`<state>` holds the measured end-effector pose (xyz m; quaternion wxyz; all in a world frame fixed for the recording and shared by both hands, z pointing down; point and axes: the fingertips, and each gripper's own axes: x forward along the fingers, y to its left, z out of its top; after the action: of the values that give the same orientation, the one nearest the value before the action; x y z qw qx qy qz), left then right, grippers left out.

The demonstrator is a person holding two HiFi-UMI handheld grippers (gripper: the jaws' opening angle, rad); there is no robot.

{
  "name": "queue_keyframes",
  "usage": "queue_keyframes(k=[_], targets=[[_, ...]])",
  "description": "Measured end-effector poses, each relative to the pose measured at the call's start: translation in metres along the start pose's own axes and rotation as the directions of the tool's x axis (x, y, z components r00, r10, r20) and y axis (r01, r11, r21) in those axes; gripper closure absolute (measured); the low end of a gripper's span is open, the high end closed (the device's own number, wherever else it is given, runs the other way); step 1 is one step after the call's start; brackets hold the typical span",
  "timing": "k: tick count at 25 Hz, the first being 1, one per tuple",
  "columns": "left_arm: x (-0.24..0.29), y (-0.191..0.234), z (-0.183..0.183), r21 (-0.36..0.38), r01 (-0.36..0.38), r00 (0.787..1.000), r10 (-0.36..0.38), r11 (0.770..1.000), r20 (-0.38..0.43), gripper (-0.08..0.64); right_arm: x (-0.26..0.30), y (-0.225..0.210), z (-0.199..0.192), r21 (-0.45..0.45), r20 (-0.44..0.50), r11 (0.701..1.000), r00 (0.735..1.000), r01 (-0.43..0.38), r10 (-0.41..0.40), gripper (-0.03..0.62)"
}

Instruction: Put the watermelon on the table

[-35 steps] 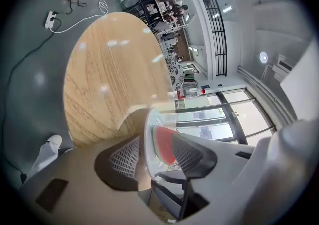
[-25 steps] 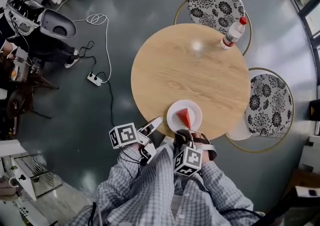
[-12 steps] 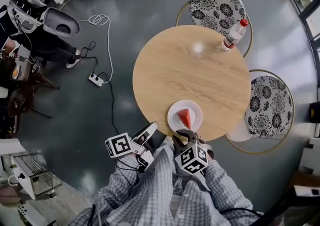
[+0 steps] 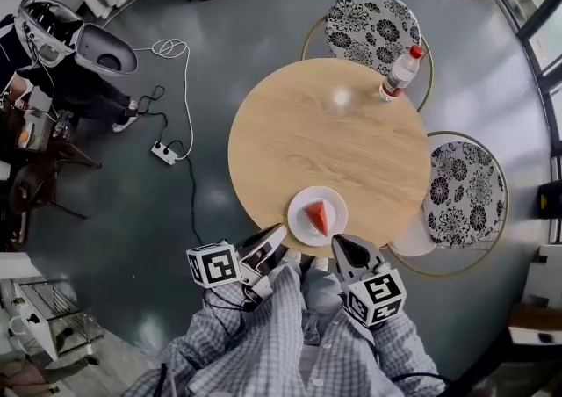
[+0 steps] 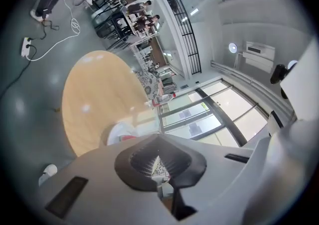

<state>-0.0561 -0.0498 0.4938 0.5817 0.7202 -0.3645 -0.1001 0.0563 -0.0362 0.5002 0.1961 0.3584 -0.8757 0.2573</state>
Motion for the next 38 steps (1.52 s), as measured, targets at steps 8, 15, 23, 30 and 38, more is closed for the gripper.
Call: queue_keyframes(k=[8, 15, 23, 30, 38], targets=[[0.018, -0.061, 0.018, 0.142, 0.118, 0.993, -0.116, 0.983, -0.025, 0.552, -0.034, -0.017, 0.055, 0.022, 0.178, 0.995, 0.979, 0.095, -0.098, 0.586], [0.029, -0.11, 0.039, 0.154, 0.205, 0.978, -0.207, 0.967, -0.004, 0.552, -0.054, -0.025, 0.121, 0.134, 0.38, 0.989, 0.919, 0.056, -0.104, 0.586], [0.023, -0.164, 0.063, 0.25, 0.288, 0.953, -0.302, 0.924, 0.018, 0.554, -0.086, -0.03, 0.168, 0.126, 0.488, 0.99, 0.865, 0.056, -0.111, 0.586], [0.021, -0.194, 0.069, 0.307, 0.329, 0.937, -0.35, 0.893, 0.016, 0.554, -0.11, -0.029, 0.196, 0.113, 0.558, 0.993, 0.823, 0.046, -0.102, 0.586], [0.026, -0.202, 0.062, 0.332, 0.341, 0.933, -0.359, 0.879, -0.007, 0.554, -0.112, -0.027, 0.2, 0.112, 0.57, 0.993, 0.817, 0.028, -0.088, 0.586]])
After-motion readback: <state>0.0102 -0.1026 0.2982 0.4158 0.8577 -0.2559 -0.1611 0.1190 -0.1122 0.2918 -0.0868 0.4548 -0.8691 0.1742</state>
